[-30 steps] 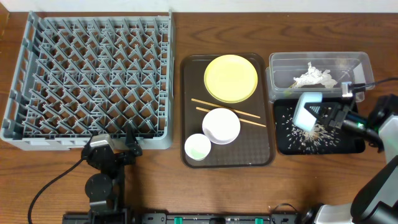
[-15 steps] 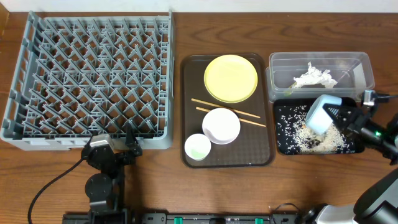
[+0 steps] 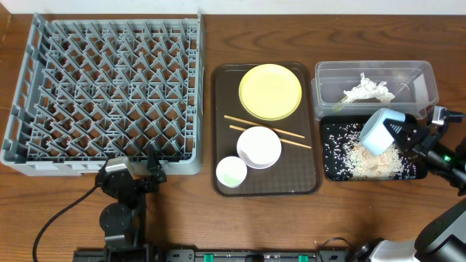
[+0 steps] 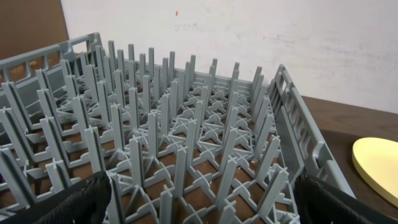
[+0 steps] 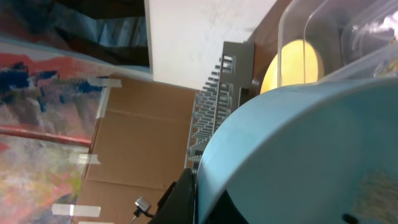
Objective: Sort waste into correct bins and load items into the dishwasher
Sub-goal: 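Return the empty blue bowl to the brown tray with right gripper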
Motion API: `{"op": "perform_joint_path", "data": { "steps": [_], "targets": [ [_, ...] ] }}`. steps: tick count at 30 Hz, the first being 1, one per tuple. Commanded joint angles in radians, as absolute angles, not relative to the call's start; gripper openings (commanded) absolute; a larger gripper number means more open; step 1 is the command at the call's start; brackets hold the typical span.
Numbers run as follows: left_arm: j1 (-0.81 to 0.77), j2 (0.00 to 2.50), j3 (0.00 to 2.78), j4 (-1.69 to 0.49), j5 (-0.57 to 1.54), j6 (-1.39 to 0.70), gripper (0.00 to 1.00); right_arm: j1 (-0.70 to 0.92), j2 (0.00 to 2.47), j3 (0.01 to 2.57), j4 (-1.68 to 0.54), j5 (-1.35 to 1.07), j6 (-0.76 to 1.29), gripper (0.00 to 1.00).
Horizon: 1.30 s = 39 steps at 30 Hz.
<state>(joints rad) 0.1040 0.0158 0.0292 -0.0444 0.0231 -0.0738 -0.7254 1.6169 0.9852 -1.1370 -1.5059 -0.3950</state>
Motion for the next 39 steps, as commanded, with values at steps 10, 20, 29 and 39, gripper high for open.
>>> {"op": "perform_joint_path", "data": {
  "steps": [10, 20, 29, 39],
  "targets": [
    [0.105, 0.013, 0.004, -0.070, 0.011, -0.061, 0.95, -0.780, 1.621, 0.983, -1.066, -1.558, -0.238, 0.01],
    [0.105, 0.013, 0.004, -0.070, 0.011, -0.061, 0.95, -0.779, 1.621, 0.983, -1.042, -1.546, -0.239, 0.01],
    [0.105, 0.013, 0.004, -0.070, 0.011, -0.061, 0.95, -0.771, 1.618, 0.984, -1.032, -1.560, -0.203, 0.01],
    [0.105, 0.013, 0.004, -0.070, 0.011, -0.061, 0.95, -0.685, 1.597, 0.984, -1.024, -1.346, -0.289, 0.01]
  ]
}}
